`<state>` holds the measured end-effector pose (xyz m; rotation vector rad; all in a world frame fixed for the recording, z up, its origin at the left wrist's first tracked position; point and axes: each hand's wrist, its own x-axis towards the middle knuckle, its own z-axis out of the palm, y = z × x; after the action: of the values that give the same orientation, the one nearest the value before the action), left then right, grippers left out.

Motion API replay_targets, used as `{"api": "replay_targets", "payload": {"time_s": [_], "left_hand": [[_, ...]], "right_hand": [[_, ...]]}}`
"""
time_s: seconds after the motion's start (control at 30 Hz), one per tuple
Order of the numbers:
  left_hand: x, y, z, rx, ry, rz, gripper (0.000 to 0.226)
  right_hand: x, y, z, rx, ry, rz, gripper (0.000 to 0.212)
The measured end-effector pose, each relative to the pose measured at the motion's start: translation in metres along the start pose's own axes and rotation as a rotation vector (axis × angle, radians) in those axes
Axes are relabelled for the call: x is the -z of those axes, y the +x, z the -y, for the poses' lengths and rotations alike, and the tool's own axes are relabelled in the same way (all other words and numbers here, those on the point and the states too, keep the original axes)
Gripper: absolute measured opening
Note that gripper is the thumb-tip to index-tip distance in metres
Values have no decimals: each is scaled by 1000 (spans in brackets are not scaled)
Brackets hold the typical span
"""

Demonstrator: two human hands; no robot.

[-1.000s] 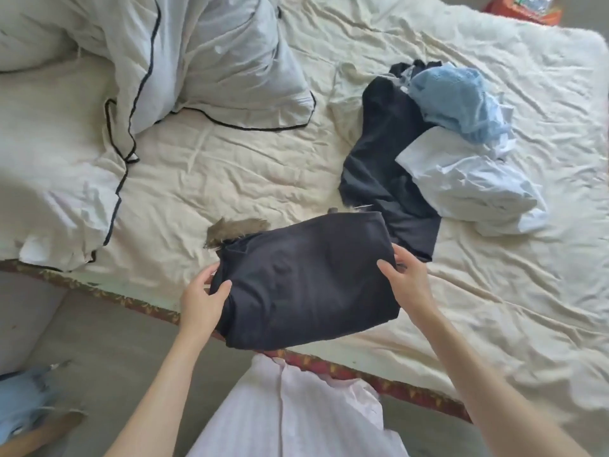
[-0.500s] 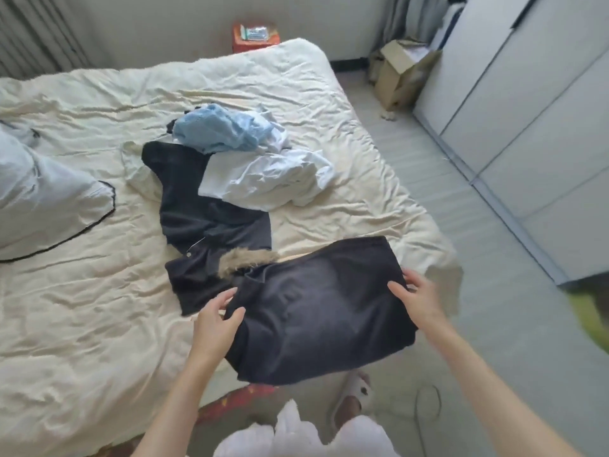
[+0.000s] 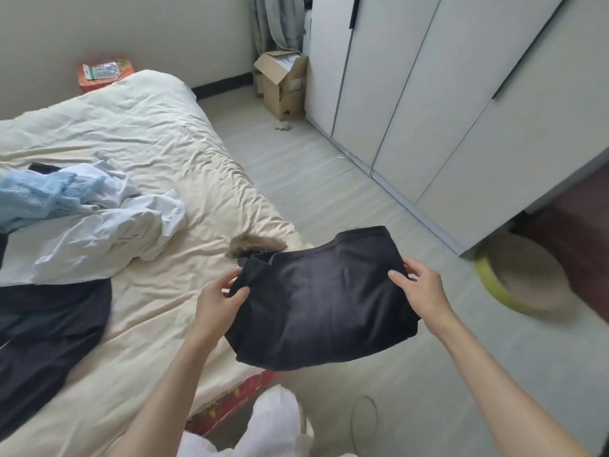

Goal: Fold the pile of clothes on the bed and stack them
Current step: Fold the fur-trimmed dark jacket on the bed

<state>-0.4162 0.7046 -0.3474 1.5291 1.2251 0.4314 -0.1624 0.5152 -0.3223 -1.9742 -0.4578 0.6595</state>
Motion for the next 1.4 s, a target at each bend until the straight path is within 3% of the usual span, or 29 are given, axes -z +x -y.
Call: {"api": "replay_targets", "payload": {"time_s": [0.3,0.5,0.67,1.07,1.4], "left_hand": [[-154,102,-80,-7,-1,34,38],[-254,177,-134,40,-49,32,34],[-287,223,-178,60,-60,-52,34],[-314,241,-179,340,-280,-662,32],[-336,168,-116,695,-427,-1142,41]], "right_hand": [[108,138,-26,-45,42,-85,27],[168,269,-20,-38,-30,-46,30],[191,369,10,15,-41,33,30],[96,550,86,204,-208,657,28],[-77,532,112,407,-520,1226,27]]}}
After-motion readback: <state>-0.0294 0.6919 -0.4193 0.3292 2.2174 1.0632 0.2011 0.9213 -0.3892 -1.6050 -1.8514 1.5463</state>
